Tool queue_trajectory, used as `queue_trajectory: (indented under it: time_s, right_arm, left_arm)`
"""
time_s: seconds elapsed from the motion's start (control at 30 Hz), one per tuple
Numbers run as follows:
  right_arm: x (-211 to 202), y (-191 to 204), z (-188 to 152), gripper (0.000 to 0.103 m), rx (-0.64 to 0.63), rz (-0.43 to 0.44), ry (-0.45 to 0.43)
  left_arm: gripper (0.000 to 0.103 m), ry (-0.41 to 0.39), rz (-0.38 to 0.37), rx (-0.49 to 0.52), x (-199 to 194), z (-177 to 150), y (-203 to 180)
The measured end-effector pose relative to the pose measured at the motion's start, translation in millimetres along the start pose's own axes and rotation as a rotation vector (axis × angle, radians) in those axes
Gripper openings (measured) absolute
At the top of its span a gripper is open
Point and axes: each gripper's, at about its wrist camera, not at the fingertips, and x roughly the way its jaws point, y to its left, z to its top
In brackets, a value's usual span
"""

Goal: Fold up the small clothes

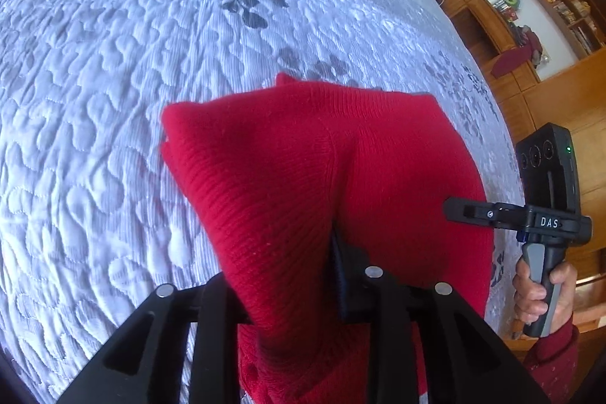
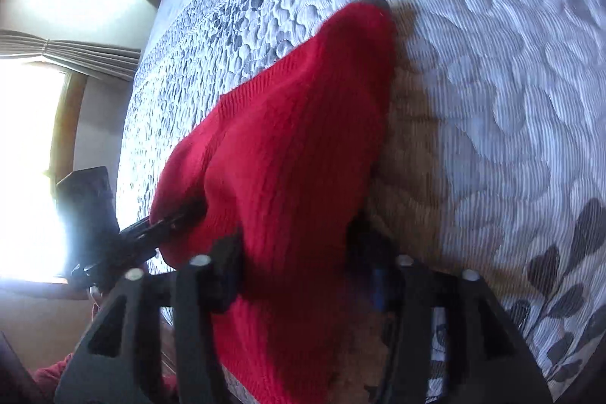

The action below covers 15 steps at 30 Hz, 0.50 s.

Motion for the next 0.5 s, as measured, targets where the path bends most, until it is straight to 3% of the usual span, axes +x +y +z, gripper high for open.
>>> queue_trajectory:
  time_s: [0.17, 0.37, 0.4, 0.43, 0.5]
  right_arm:
    - [-27, 15, -39, 0.074, -0.03, -0.032, -0.046]
    - [-27, 20, -105, 0.079, -0.01, -0.043, 0.024]
    - [-22, 19, -112, 0.073, 0.0, -0.049, 0.04]
    - [-16, 17, -119, 0.052, 0.013, -0.067, 0.053]
    - [-11, 14, -125, 0.022, 0.038, -0.062, 0.061]
  left_arm:
    - [0.052, 0.005, 0.003, 0.014, -31, -29, 2]
    - [0.059, 0.062, 0.013, 0.022, -34, -81, -8]
    - [0.059, 0.069, 0.024, 0.022, -31, -86, -8]
    - [0.058, 0.076, 0.031, 0.016, -27, -91, -8]
    - [0.058, 0.055, 0.038, -0.002, -24, -97, -6]
